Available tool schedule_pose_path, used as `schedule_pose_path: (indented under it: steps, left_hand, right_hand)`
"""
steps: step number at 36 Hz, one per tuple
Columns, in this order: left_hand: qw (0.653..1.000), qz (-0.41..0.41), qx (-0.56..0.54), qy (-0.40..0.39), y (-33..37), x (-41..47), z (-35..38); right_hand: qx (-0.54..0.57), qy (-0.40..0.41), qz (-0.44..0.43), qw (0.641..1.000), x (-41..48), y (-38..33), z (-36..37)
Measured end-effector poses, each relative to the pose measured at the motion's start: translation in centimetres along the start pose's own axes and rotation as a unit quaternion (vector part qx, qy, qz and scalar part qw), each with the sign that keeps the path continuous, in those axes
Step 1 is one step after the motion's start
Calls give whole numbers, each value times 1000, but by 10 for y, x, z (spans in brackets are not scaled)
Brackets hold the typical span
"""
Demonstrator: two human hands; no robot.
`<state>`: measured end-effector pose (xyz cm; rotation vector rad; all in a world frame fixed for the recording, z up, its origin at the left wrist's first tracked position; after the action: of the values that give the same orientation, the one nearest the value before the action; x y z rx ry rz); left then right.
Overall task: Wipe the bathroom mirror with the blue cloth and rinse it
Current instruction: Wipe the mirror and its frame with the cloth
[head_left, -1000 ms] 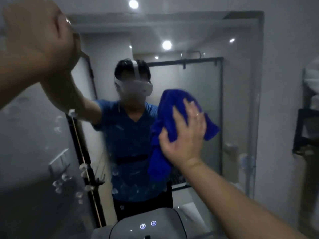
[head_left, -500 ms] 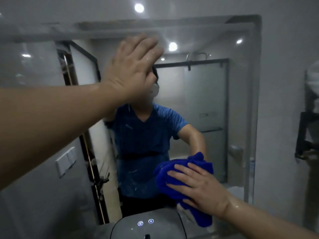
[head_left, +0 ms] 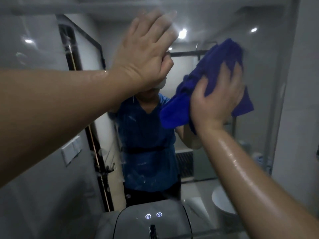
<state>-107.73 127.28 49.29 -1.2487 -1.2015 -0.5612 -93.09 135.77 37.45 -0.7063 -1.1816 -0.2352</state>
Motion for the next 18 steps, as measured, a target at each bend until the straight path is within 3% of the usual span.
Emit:
schedule_pose_path:
  steps: [5,11,16,18]
  left_hand:
    - [1000,3,-3,17,0,0,-1]
    - [1000,2,4,9,-1,-1,0]
    - [1000,9,-6,-4,-1,-1,2]
    - [1000,8,-9,-5,-1,0,2]
  right_hand:
    - [23,-76,-107,991,-135,-38,20]
    - [78,-275,-262,922,-302,-57,24]
    - [39,-371,-400,837,-320,-42,13]
    - [27,-357,-418,835,-295,-21,4]
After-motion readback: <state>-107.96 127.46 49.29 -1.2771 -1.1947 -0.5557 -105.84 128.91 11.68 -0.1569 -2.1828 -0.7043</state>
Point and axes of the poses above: each hand's wrist, its own x-axis towards the middle knuckle, its own z-axis out of the palm, y = z × x, the point moved 8 cm from there along x, towards the middle knuckle, and after that the axes turned 9 degrees about -z, right-handed, at the moved point
